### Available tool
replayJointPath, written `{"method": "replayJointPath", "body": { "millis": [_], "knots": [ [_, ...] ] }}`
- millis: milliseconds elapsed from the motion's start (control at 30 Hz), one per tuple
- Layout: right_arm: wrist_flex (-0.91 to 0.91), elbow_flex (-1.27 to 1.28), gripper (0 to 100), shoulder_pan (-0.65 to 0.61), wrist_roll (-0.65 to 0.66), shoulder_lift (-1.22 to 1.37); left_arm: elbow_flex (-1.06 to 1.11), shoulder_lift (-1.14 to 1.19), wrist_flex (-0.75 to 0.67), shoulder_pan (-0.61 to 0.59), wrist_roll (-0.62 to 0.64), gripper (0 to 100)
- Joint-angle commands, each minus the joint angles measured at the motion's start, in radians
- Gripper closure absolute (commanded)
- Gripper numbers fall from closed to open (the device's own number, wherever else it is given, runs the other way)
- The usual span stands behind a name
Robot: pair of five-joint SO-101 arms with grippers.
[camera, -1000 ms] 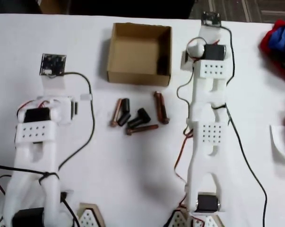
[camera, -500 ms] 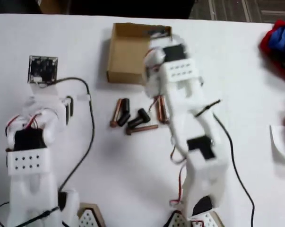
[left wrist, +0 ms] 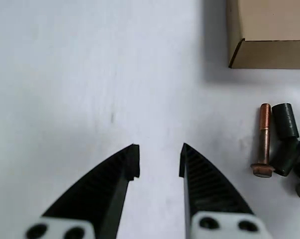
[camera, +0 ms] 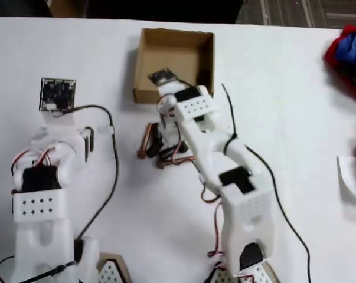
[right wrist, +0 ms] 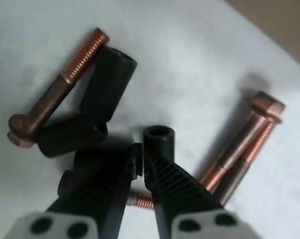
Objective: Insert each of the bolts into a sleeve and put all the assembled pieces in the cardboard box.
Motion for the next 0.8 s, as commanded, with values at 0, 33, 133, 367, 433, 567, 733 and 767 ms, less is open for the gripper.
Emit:
{"method": "replayJointPath", "body": {
  "millis": [0,33,133,367,433,567,733,767],
  "knots": [
    [0.035,-0.124,97.4,0.008,0.009,0.105,-0.008,-0.021,-0.017,-0.008,-0.006,85],
    [0.054,-0.16,97.4,0.01,0.009,0.134,-0.008,-0.021,-0.017,-0.008,-0.006,85],
    [0.122,-0.252,97.4,0.012,0.009,0.209,-0.007,-0.021,-0.017,-0.009,-0.006,85],
    [0.257,-0.423,97.4,0.004,0.012,0.257,-0.008,-0.021,-0.023,-0.008,-0.006,85],
    [0.297,-0.476,97.4,0.005,0.012,0.257,-0.01,-0.021,-0.025,-0.006,-0.006,85],
    [0.375,-0.532,95.4,0.004,0.012,0.257,-0.01,-0.021,-0.023,-0.008,-0.006,85],
    [0.424,-0.578,84.6,0.013,0.012,0.257,-0.01,-0.021,-0.018,-0.008,-0.006,85],
    [0.424,-0.578,84.0,0.015,0.012,0.257,-0.01,-0.021,-0.018,-0.008,-0.006,85]
  ]
}}
